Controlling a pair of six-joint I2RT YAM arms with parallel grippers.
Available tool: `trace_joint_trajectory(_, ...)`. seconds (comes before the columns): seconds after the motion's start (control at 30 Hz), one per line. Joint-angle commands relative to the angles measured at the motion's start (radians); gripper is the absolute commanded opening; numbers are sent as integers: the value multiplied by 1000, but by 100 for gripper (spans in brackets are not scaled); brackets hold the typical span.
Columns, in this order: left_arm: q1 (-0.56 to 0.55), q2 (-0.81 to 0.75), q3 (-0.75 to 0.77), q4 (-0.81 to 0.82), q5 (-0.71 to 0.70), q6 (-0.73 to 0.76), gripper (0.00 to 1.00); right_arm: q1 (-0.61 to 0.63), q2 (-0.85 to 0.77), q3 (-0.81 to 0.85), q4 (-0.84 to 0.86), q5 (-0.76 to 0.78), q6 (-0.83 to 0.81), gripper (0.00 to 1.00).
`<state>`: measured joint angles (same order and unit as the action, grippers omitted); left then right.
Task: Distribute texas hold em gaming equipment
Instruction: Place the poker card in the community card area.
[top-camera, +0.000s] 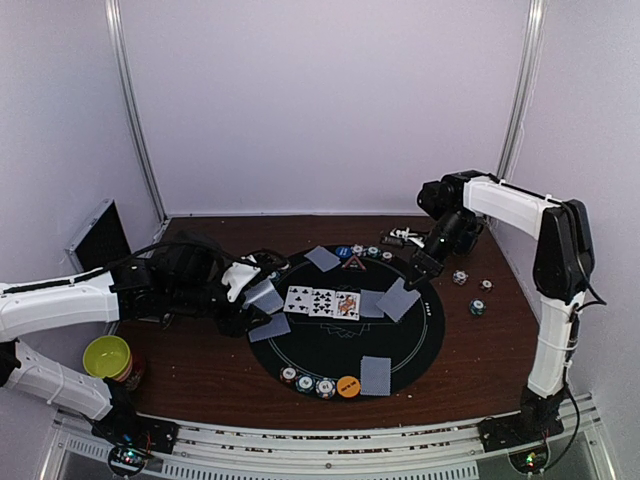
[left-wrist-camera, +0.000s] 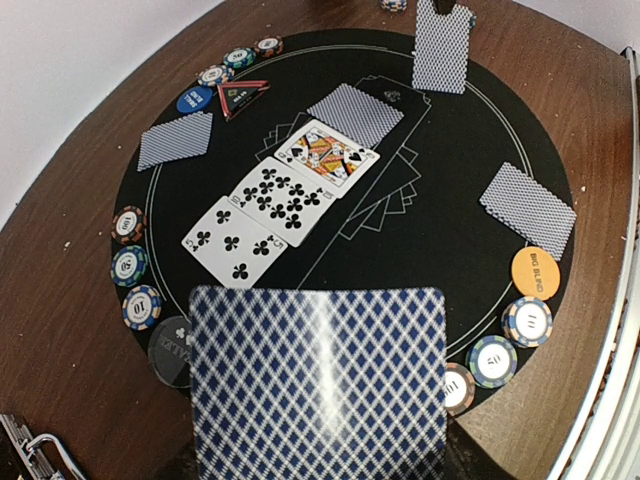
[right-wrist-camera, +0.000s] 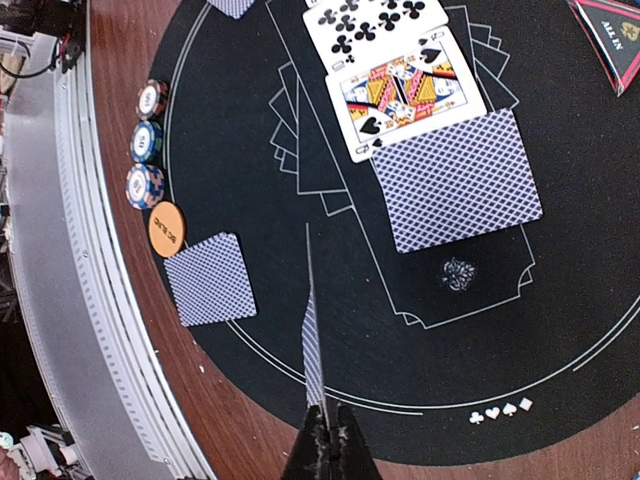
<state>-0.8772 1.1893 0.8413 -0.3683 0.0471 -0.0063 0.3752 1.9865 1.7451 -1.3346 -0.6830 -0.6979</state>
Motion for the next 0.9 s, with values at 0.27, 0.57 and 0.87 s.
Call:
trace_joint_trajectory(0.27, 1, -5, 13, 41, 0, 6, 59, 12, 105, 52, -24, 247, -93, 0)
trace_joint_trajectory(0.57, 0, -2, 15, 39, -1, 8, 59, 52, 141, 68, -23, 325, -128, 0)
trace_joint_trajectory(0.87, 1, -4, 13, 39, -4, 8, 59, 70, 228, 164, -21, 413, -113, 0)
